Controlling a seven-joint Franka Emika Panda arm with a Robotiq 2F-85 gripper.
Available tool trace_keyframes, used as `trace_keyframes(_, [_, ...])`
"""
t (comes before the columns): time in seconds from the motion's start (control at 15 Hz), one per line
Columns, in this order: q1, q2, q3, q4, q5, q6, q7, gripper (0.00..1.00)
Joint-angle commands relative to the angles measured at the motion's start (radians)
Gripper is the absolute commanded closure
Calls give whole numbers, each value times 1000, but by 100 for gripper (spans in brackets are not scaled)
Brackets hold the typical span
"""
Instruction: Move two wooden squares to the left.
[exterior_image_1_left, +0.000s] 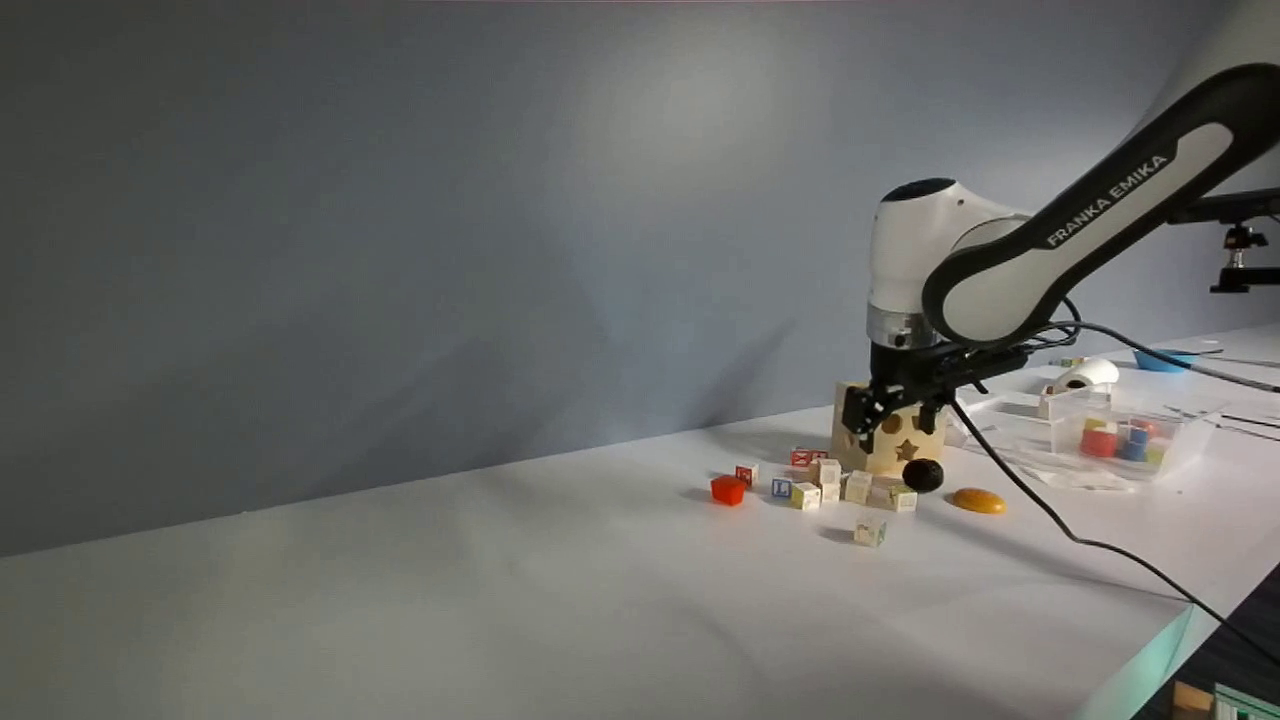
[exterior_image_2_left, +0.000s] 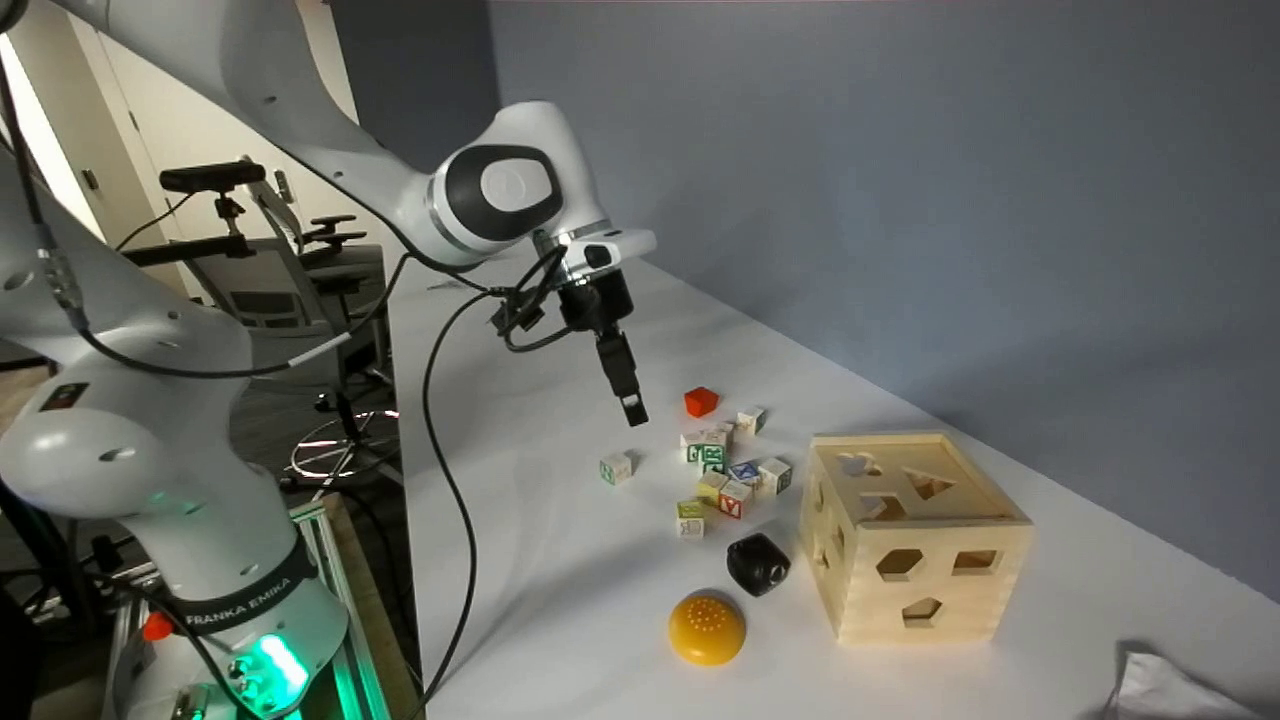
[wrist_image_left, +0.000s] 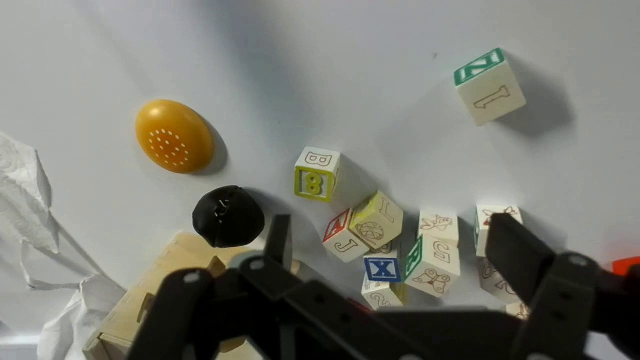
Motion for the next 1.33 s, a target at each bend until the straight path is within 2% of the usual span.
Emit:
trace_keyframes(0.0, [-45,49,-16,5,-105,118,31,0])
trace_keyframes(0.07, [-13,15,-15,2,-48,49,5,0])
trace_keyframes(0.53, [-12,23,-19,2,-52,60,5,0])
trace_keyframes(0.8, [-49,96,-27,30,-87,205,56,0])
trace_keyframes(0.93, [-58,136,-40,48,-66,250,48,0])
trace_keyframes(1.27, [-46,240,-87,100,-13,284,50,0])
